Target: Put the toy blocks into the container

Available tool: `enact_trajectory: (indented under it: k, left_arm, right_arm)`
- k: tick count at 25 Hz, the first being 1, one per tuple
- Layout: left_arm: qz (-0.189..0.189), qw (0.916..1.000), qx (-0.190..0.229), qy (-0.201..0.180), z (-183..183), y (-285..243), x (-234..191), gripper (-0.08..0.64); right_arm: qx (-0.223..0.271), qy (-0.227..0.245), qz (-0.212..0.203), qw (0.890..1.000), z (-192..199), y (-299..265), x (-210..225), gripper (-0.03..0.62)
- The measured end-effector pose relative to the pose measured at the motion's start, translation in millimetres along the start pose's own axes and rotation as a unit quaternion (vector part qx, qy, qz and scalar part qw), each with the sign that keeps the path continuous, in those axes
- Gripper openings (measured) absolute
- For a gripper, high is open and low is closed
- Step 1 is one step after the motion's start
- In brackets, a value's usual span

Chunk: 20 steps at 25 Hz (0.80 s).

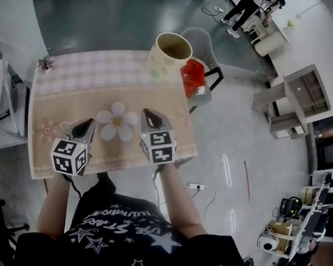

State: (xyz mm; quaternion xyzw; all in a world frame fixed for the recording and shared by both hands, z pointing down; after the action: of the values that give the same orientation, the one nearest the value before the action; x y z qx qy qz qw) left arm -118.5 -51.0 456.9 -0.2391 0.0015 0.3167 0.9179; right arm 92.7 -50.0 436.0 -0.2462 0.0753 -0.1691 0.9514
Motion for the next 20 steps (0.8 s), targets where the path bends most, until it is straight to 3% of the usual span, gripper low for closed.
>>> enact_trajectory:
  k: [20]
  left_arm:
    - [-0.023, 0.9997, -0.002, -0.008, 52, 76, 112, 0.010]
  right_arm:
    - [0.020, 0.000, -0.038, 0.999, 62, 112, -17, 0.005]
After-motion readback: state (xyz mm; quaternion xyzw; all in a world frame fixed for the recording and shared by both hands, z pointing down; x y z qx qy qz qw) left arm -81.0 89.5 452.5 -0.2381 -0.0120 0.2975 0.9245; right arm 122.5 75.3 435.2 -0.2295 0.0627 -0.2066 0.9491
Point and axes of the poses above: the fingertips, and each gripper's own axes: y backward along the fingers, x to its right, z out of its underside, the point moved 4 cm from there along y, backward along the fingers, and after that the axes turned 4 degrees about -z, right-handed, at the moved point
